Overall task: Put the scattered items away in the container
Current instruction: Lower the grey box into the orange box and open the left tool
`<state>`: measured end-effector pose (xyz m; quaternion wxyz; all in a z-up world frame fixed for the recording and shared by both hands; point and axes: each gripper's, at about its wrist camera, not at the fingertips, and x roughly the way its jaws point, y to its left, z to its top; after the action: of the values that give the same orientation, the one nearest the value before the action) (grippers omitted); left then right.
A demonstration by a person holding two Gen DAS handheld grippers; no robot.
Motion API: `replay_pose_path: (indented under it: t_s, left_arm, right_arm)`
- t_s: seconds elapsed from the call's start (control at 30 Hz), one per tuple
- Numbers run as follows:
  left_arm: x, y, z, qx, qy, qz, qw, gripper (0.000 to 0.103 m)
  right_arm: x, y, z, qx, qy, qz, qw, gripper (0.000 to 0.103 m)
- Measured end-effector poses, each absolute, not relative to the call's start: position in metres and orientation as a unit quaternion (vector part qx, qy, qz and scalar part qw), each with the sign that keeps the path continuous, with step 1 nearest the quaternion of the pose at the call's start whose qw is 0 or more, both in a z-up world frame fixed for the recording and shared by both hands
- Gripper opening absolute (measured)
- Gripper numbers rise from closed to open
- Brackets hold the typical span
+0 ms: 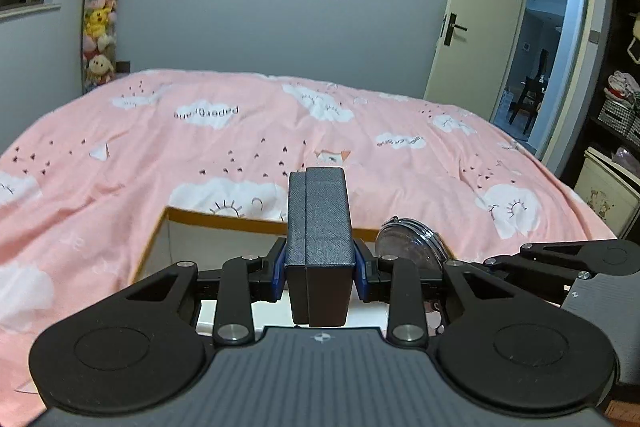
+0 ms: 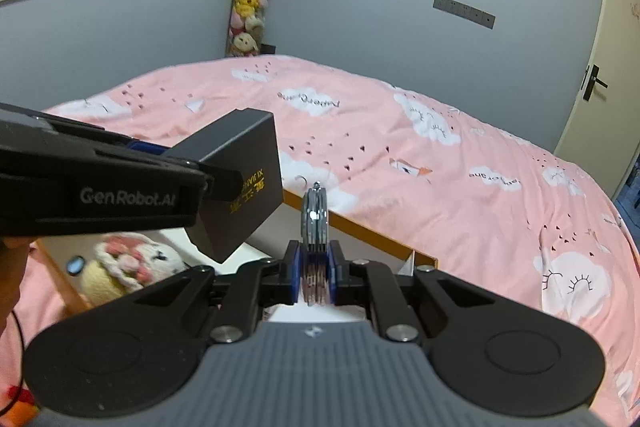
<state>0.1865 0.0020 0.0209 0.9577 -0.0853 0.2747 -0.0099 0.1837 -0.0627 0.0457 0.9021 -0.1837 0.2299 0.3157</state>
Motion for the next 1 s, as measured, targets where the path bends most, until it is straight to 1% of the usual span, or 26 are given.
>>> replay_pose_path:
  t_s: [0.2, 0.43, 0.77, 1.0]
  left_arm:
    - [0.198, 0.004, -0.001, -0.095, 0.300, 0.000, 0.949, 0.037]
    - [0.207, 0.004, -0.013, -0.108, 0.322, 0.004, 0.941, 0.037]
    - [0.213, 0.000, -0.018, -0.117, 0.336, 0.005, 0.935, 0.038]
    - [0.211, -0.006, -0.018, -0.100, 0.339, -0.001, 0.936, 0.038]
  right_arm:
    - [0.194, -0.057, 0.030, -0.206, 0.240, 0.313, 0.896, 0.014]
    - [0.198, -0.054, 0.011, -0.216, 0.260, 0.303, 0.891, 0.014]
    - [0.205, -0.050, -0.006, -0.227, 0.282, 0.301, 0.882, 0.014]
    - [0.205, -0.050, -0.010, -0.227, 0.296, 0.304, 0.877, 0.014]
